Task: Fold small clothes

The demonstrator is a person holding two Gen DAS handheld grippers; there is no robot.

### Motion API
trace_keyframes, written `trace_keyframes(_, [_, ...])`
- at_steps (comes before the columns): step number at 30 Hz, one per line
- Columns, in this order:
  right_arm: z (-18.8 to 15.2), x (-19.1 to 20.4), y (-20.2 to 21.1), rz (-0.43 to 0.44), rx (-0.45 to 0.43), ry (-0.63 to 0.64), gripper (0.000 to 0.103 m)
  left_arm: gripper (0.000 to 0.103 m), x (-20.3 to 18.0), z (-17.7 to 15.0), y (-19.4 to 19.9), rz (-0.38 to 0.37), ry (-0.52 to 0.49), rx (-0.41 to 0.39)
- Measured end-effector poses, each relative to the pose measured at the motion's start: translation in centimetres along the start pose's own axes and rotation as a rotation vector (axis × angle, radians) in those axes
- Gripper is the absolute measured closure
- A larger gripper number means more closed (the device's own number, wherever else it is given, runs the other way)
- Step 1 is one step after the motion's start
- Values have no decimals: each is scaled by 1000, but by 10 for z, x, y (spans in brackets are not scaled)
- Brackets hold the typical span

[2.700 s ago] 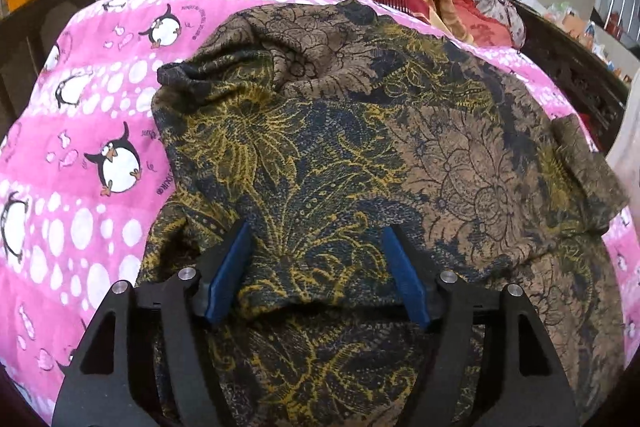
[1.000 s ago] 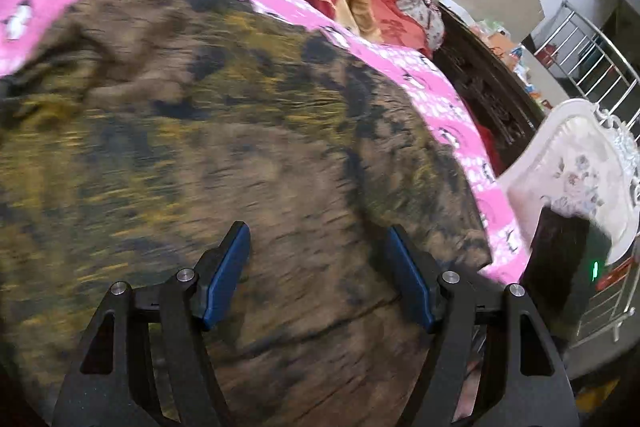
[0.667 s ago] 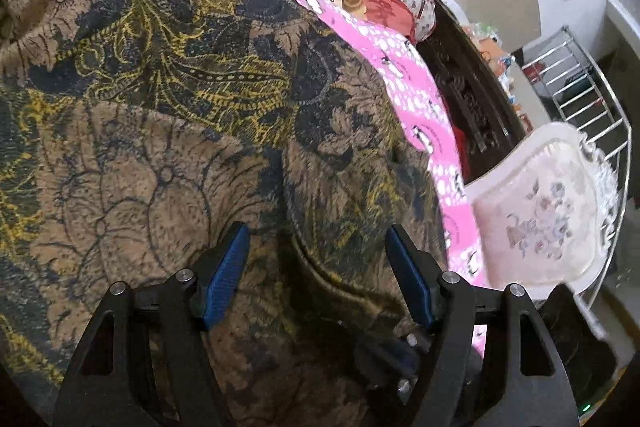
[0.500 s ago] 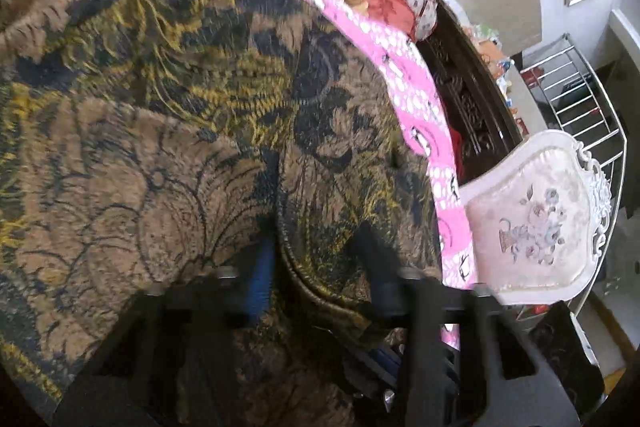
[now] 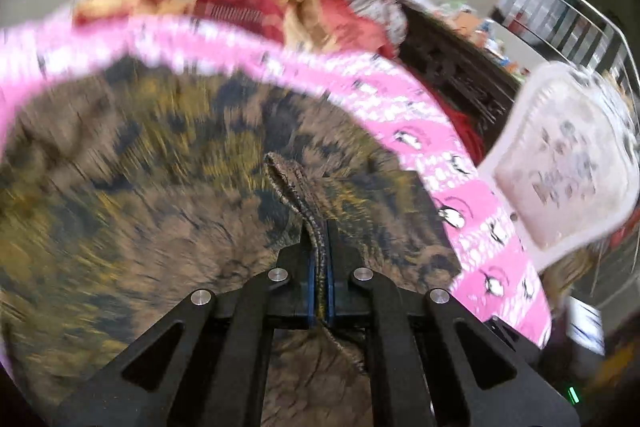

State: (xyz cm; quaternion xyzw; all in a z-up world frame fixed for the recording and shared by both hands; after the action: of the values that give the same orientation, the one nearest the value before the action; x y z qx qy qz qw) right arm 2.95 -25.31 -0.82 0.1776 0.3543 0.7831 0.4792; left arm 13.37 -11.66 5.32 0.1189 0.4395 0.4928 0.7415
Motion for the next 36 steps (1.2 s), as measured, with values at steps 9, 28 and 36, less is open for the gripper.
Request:
trace_keyframes(9, [-22, -19, -2, -17, 54, -106, 35, 101, 73, 44, 87, 117, 7, -145])
trace_keyframes(28, [-19, -20, -10, 7, 59, -126, 33, 91, 207, 4, 54, 336, 211, -25])
trace_keyframes(36, [-16, -13, -17, 56, 71, -108, 15, 64, 173, 15, 87, 418, 156, -262])
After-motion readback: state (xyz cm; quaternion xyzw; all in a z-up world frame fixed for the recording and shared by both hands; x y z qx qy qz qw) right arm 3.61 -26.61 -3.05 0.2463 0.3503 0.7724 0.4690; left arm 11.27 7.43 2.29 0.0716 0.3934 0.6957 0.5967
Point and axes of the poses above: each gripper's, at about its wrist camera, not at the fingertips, and y roughly against the way its jaws point, x to its left, z to its top, the point moved 5 cm from there along -y, roughly the way its jaws point, and after that the axes turned 15 degrees about y, right-handed, at the moved point
